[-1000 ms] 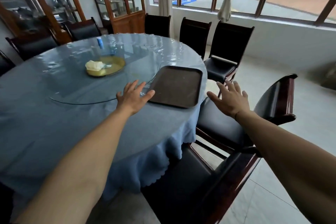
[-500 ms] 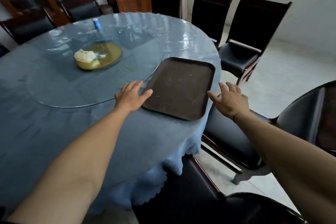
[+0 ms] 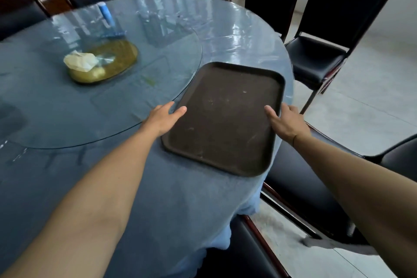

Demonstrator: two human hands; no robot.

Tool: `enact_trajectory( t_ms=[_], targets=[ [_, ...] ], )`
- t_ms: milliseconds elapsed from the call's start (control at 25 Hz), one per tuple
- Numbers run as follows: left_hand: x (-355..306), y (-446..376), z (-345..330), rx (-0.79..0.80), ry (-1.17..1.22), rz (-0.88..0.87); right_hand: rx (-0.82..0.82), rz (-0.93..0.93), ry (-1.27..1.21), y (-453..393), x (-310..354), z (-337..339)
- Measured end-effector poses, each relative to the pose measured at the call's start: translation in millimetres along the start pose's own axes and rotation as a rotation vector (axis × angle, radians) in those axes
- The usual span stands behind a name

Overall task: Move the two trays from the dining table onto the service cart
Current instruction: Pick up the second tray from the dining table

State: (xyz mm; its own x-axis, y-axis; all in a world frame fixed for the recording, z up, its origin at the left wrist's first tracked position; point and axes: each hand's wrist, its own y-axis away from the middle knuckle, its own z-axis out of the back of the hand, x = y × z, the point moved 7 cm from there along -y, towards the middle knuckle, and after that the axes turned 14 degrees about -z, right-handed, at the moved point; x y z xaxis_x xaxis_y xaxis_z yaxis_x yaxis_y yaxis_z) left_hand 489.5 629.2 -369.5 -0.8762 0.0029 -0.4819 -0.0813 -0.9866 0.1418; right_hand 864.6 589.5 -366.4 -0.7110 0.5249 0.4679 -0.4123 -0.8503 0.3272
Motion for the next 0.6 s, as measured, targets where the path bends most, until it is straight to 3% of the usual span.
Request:
enact_trajectory(
  t_ms=[280,480,600],
  targets=[
    [8,-67,-28,0.09,0.185,0.056,0.229,-0.329,-0.428,-66,-8,-42],
    [12,-86,-45,0.094,0.383,0.214,0.259,-0.408,-0.497,-89,-12,-55],
    [14,-95,-49,0.139,0.413,0.264,0.384,-0.48,-0.537,-94,-14,-58]
  ],
)
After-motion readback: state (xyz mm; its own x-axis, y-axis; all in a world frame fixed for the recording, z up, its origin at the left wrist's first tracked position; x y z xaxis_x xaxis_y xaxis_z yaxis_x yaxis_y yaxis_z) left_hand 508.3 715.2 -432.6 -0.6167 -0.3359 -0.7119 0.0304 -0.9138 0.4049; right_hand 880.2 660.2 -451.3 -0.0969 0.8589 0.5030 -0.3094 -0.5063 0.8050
